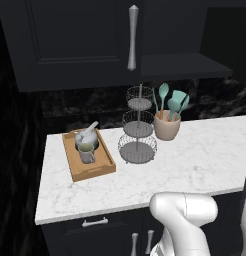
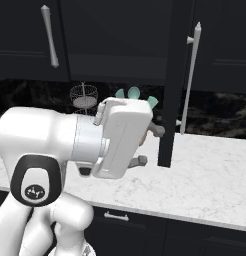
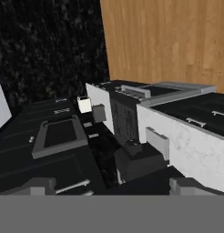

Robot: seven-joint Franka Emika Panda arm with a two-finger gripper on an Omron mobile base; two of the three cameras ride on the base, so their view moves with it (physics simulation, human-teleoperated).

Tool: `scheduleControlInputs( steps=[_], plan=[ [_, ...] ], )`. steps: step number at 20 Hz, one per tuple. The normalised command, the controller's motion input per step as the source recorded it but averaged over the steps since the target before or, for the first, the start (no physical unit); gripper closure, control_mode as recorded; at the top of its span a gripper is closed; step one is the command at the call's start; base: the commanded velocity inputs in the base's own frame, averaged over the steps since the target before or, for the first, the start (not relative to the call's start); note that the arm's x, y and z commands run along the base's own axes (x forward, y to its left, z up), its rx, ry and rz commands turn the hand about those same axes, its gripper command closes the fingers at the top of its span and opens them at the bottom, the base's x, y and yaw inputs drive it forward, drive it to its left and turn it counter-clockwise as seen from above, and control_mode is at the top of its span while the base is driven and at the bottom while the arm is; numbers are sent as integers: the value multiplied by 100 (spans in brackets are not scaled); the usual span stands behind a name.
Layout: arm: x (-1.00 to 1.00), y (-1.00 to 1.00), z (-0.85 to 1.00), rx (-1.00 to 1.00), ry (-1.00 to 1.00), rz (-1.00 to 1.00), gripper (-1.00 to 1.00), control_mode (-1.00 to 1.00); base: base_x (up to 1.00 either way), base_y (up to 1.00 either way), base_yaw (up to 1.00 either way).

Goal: Pick the kettle from the counter and place it on the tray. Then pick the mug from the cabinet and place it on the tray. Then close the cabinet doors.

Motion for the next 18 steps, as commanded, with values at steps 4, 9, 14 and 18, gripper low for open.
scheduleControlInputs(
  steps=[4,9,14,18],
  plan=[
    [-14,-34,0,0,3,-1,-100,-100,0,0,0],
    [-3,-35,0,-4,3,0,-100,-100,0,0,0],
    [0,-38,0,-5,12,0,-100,-100,0,0,0],
    [12,-32,0,-7,16,0,-100,-100,0,0,0]
  ],
)
